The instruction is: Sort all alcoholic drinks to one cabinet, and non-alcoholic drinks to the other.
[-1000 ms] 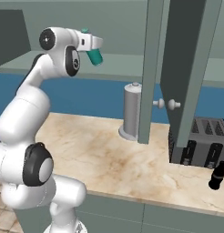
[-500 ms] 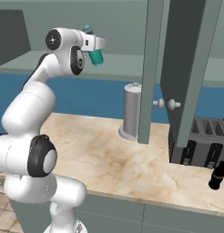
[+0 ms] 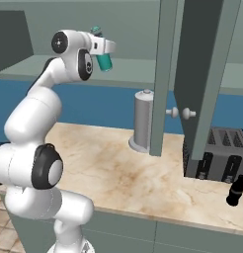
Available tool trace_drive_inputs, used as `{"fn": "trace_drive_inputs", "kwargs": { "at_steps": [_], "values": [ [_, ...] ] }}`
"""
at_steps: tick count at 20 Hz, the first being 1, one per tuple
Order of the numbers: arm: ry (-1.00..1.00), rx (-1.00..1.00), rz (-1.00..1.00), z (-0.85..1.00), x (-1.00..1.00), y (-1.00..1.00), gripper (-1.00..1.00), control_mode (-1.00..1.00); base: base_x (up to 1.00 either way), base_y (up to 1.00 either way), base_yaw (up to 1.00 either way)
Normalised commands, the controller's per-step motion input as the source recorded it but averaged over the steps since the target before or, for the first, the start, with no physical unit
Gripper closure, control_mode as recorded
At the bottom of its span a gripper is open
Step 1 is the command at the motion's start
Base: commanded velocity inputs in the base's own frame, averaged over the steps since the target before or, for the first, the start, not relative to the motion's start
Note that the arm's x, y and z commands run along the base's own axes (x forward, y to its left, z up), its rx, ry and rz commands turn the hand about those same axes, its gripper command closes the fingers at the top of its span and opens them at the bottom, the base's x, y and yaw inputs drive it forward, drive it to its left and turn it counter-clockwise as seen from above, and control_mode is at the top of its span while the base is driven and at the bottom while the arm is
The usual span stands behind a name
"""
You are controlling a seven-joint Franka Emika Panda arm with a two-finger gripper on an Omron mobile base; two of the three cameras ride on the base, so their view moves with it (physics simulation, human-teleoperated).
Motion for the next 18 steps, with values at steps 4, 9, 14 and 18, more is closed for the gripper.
{"fn": "trace_drive_inputs", "kwargs": {
  "at_steps": [4, 9, 14, 18],
  "values": [
    [-0.01, 0.00, -0.02, 0.00, 0.19, 0.00, -1.00, -1.00, 0.00, 0.00, 0.00],
    [0.00, 0.00, -0.02, 0.00, 0.24, 0.00, -1.00, -1.00, 0.00, 0.00, 0.00],
    [0.00, 0.00, -0.02, 0.00, 0.13, 0.00, -1.00, -1.00, 0.00, 0.00, 0.00],
    [0.00, 0.00, -0.02, 0.00, -0.02, -0.05, -1.00, -1.00, 0.00, 0.00, 0.00]
  ]
}}
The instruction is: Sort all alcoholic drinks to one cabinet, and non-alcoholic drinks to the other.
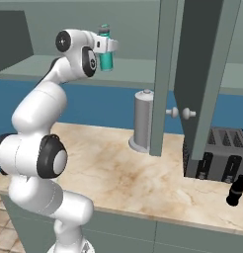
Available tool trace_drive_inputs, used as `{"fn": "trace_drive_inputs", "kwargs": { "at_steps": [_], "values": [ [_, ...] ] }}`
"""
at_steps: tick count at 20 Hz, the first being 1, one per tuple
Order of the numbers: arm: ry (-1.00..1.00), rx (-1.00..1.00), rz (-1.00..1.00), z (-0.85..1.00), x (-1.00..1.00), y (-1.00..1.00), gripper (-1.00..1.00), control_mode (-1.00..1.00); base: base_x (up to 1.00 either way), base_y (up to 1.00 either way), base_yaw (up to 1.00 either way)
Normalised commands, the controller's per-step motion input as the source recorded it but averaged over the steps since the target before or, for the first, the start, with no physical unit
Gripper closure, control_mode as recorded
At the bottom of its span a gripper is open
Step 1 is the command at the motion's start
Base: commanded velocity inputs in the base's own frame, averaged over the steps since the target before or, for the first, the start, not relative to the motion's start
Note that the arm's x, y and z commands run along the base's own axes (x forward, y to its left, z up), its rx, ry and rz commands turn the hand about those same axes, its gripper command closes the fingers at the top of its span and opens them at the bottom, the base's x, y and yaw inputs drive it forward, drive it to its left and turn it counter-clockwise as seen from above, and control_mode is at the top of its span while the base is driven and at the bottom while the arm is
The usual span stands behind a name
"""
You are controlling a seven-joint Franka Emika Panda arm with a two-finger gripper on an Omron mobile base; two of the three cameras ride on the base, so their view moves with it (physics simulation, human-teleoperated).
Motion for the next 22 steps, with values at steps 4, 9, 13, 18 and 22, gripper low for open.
{"fn": "trace_drive_inputs", "kwargs": {
  "at_steps": [4, 9, 13, 18, 22],
  "values": [
    [0.00, 0.00, -0.01, 0.00, -0.44, -0.11, -1.00, -1.00, 0.00, 0.00, 0.00],
    [0.00, 0.00, -0.01, 0.00, -0.70, -0.13, -1.00, -1.00, 0.00, 0.00, 0.00],
    [-0.01, 0.02, 0.00, 0.00, -0.93, -0.15, -1.00, -1.00, 0.00, 0.00, 0.00],
    [0.03, 0.04, 0.00, 0.02, -0.84, -0.11, -1.00, -1.00, 0.00, 0.00, 0.00],
    [0.12, 0.00, 0.00, 0.05, -0.83, -0.01, -1.00, -1.00, 0.00, 0.00, 0.00]
  ]
}}
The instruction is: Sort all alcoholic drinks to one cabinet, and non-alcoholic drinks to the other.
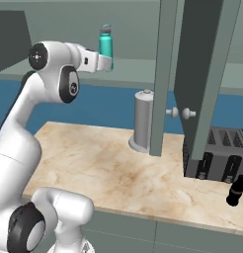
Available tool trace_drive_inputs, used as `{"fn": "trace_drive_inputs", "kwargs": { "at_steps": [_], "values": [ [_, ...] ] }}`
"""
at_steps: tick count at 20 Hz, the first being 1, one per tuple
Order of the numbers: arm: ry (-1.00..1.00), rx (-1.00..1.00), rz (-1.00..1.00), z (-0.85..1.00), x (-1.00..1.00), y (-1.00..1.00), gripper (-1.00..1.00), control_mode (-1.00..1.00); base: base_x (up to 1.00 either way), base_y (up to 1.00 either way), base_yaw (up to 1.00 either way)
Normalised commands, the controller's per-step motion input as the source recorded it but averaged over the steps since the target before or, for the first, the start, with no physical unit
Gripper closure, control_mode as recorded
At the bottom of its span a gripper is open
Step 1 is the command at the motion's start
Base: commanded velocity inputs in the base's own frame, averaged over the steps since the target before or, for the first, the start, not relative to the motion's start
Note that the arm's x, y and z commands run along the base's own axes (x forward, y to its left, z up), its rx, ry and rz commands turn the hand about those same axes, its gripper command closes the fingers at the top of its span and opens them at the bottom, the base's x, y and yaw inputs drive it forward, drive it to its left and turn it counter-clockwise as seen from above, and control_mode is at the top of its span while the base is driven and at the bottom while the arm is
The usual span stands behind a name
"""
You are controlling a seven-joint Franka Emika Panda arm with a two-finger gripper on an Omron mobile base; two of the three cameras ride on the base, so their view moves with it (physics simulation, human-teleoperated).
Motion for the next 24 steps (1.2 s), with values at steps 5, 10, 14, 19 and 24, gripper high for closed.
{"fn": "trace_drive_inputs", "kwargs": {
  "at_steps": [5, 10, 14, 19, 24],
  "values": [
    [0.13, 0.00, 0.00, 0.08, -0.78, 0.00, -1.00, -1.00, 0.00, 0.00, 0.00],
    [0.13, 0.00, 0.00, 0.02, -0.75, 0.00, -1.00, -1.00, 0.00, 0.00, 0.00],
    [0.11, 0.00, 0.00, -0.03, -0.71, 0.00, -1.00, -1.00, 0.00, 0.00, 0.00],
    [0.10, -0.01, 0.00, -0.15, -0.64, 0.00, -1.00, -1.00, 0.00, 0.00, 0.00],
    [0.05, 0.00, 0.00, -0.22, -0.60, 0.00, -1.00, -1.00, 0.00, 0.00, 0.00]
  ]
}}
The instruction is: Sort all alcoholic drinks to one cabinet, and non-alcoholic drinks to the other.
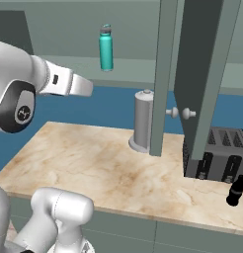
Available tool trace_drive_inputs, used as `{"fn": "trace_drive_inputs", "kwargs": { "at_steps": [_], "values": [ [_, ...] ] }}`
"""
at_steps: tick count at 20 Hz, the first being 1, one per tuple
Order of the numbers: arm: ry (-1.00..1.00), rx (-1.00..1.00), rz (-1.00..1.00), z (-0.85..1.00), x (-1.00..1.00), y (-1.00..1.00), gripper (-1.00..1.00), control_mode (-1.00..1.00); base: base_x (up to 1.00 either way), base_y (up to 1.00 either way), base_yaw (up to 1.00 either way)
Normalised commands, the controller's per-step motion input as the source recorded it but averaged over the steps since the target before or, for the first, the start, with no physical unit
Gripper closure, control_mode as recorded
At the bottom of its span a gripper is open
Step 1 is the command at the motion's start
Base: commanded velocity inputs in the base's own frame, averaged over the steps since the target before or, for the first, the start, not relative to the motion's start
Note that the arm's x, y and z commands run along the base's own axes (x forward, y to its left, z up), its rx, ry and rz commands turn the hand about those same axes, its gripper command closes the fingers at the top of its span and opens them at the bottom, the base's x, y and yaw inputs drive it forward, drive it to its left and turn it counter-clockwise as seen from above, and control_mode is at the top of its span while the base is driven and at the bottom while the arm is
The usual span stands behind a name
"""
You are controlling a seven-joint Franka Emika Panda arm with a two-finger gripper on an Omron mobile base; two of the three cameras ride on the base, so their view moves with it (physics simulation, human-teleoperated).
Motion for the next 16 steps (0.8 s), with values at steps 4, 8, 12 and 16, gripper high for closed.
{"fn": "trace_drive_inputs", "kwargs": {
  "at_steps": [4, 8, 12, 16],
  "values": [
    [0.00, 0.00, 0.06, -0.28, -0.41, 0.11, -1.00, -1.00, 0.00, 0.00, 0.00],
    [0.00, 0.00, 0.06, -0.12, -0.29, 0.16, -1.00, -1.00, 0.00, 0.00, 0.00],
    [0.00, 0.00, 0.02, -0.08, -0.10, 0.25, -1.00, -1.00, 0.00, 0.00, 0.00],
    [0.00, 0.00, 0.00, 0.00, -0.11, 0.17, -1.00, -1.00, 0.00, 0.00, 0.00]
  ]
}}
